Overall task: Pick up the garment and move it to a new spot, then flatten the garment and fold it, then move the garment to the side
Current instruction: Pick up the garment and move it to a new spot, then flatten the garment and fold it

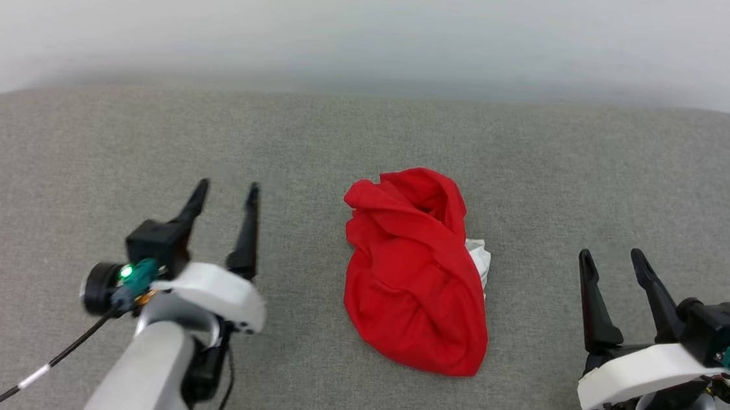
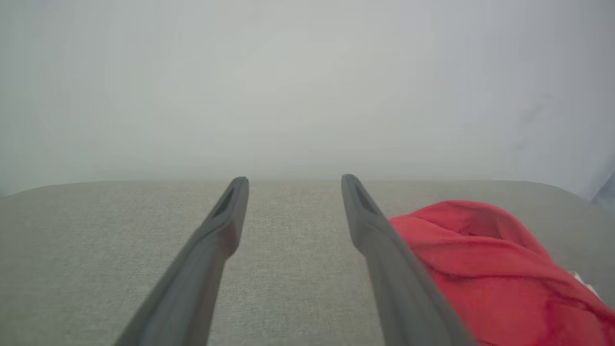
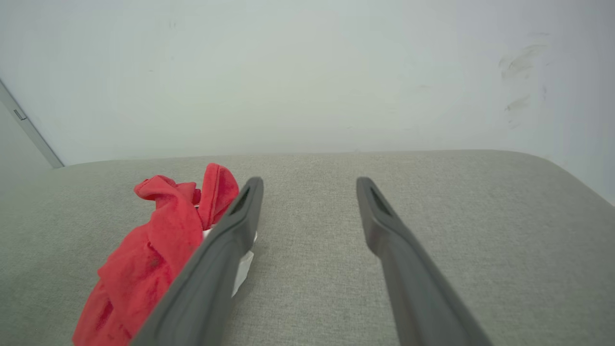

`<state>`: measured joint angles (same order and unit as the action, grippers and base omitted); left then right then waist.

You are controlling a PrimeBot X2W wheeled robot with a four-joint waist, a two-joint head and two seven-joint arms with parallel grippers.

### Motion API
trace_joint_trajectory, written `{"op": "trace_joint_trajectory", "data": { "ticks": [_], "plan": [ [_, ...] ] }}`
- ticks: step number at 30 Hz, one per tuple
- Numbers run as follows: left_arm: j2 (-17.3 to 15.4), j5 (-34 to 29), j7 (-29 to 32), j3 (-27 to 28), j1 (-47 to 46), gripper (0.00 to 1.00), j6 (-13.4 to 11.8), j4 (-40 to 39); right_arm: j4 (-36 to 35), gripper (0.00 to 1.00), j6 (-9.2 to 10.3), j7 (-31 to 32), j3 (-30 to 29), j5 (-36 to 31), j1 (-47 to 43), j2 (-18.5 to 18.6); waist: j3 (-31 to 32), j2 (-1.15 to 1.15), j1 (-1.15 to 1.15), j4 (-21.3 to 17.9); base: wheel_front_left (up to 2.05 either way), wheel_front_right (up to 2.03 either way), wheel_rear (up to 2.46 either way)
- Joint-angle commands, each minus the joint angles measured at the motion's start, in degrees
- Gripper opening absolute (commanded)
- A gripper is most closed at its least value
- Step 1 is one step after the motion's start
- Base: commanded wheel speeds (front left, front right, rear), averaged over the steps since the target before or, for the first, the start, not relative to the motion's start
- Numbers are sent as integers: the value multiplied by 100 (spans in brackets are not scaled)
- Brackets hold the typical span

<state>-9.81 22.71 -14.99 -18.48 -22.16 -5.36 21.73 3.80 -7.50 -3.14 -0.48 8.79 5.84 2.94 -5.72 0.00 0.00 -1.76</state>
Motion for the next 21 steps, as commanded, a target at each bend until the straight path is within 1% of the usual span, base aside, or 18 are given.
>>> {"op": "trace_joint_trajectory", "data": {
  "ticks": [1,5,9,11,14,16,21],
  "plan": [
    [-101,42,-25,122,192,100,-46,-77,-43,100,2,19,-21,-6,-66,-7,72,0,0,35,0,0,0],
    [-358,110,-20,334,582,100,-111,-220,-82,100,2,96,-48,-46,-175,-7,191,0,0,41,0,0,0],
    [-510,195,19,411,900,100,-79,-335,-118,100,2,164,-65,3,-317,-7,322,0,0,33,0,0,0],
    [-511,240,70,357,998,100,-22,-419,-162,100,2,196,-49,1,-377,-7,368,0,0,22,0,0,0],
    [-538,227,199,257,1181,100,-51,-530,-249,100,2,277,-36,-42,-540,-7,477,0,0,-37,0,0,0],
    [-532,272,240,233,1213,100,0,-562,-286,100,2,292,-48,-37,-571,-7,495,0,0,-46,0,0,0],
    [-561,281,263,207,1250,100,-25,-600,-332,100,2,335,-29,-19,-624,-7,533,0,0,-72,0,0,0]
  ]
}}
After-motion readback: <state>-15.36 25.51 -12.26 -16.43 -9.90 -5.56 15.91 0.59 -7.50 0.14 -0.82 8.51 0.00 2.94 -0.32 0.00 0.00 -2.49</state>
